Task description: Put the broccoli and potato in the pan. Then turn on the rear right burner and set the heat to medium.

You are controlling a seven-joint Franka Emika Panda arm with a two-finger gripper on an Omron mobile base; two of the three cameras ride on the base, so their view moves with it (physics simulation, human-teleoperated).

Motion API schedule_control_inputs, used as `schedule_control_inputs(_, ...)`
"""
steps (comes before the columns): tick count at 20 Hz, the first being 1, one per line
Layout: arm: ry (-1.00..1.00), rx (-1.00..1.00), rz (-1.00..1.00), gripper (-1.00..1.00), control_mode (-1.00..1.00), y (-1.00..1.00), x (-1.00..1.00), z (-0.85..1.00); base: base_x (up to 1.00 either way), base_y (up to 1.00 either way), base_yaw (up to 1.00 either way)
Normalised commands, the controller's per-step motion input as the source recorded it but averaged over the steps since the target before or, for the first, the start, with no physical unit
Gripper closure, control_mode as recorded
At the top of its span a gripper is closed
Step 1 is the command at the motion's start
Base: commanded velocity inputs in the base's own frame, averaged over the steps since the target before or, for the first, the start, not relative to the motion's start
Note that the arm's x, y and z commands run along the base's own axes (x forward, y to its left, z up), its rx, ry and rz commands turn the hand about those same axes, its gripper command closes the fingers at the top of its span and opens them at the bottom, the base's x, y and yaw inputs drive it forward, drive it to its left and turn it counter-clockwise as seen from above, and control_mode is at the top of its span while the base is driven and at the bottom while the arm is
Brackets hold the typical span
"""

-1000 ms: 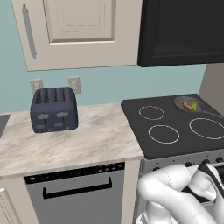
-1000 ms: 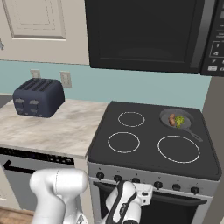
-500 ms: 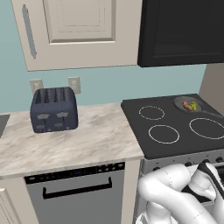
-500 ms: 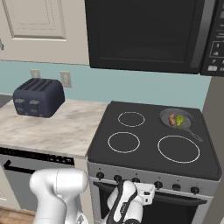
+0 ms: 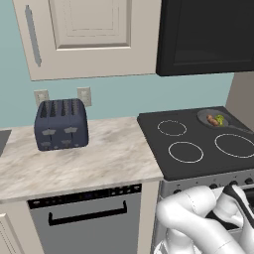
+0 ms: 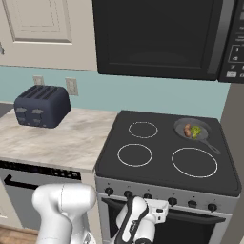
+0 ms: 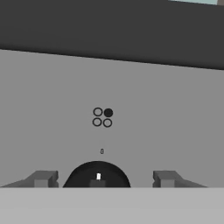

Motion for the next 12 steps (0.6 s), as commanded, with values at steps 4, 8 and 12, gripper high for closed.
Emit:
schedule_control_inputs(4,0.00,0.00,0.00,-1.00,-1.00,0.00,0.00,-0.01,0.00,0.00,0.00)
schedule_control_inputs(8,0.00,0.00,0.00,-1.00,-1.00,0.00,0.00,0.00,0.00,0.00,0.00)
schedule_control_inputs(12,0.00,0.00,0.00,1.00,-1.00,0.00,0.00,0.00,0.00,0.00,0.00)
